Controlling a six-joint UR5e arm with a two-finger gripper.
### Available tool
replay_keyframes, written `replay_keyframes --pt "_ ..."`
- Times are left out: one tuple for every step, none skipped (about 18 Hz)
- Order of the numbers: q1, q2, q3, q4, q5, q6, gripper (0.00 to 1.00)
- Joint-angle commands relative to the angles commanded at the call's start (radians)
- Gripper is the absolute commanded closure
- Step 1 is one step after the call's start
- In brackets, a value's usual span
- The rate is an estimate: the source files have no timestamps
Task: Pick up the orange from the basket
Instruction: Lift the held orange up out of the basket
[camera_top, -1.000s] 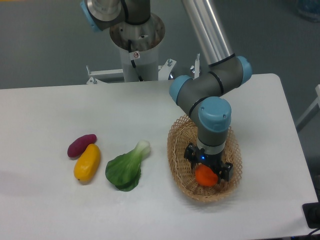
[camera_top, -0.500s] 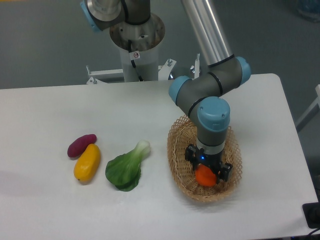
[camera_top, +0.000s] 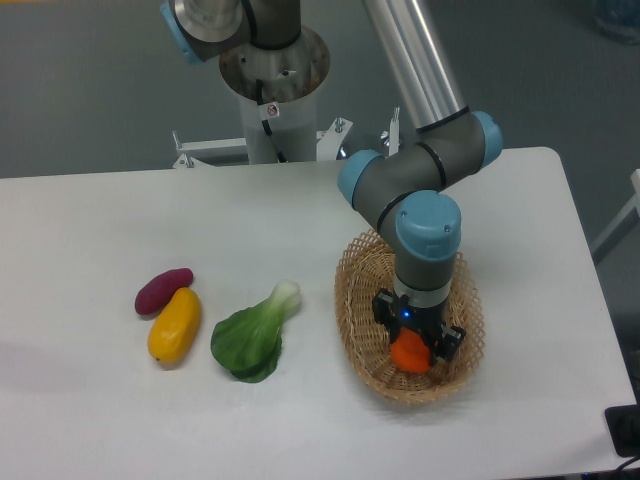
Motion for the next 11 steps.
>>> replay_keyframes --pt "0.000 0.002 0.005 0.000 0.000 0.000 0.33" --pt "0.002 0.009 0.009 0.002 0.000 0.002 0.33" --pt "0.003 0.027 0.011 -0.002 -0.002 0.002 0.33" --pt "0.005 0.043 0.014 -0.003 -0.002 0.003 0.33" --pt "0.008 0.058 0.023 -0.014 -0.002 0.003 0.33" --pt "0.008 0.073 0.032 -0.020 -0.006 0.005 0.32" --pt "0.006 0.087 0.044 -0.023 -0.006 0.005 0.31" --pt "0.003 0.104 0.054 -0.038 -0.006 0.005 0.29" --pt "0.002 0.129 0.086 -0.107 -0.006 0.005 0.28" --pt "0.000 0.155 0.128 -0.214 -0.008 0.005 0.29" --pt "-0.002 0.172 0.155 -0.291 -0.009 0.003 0.30"
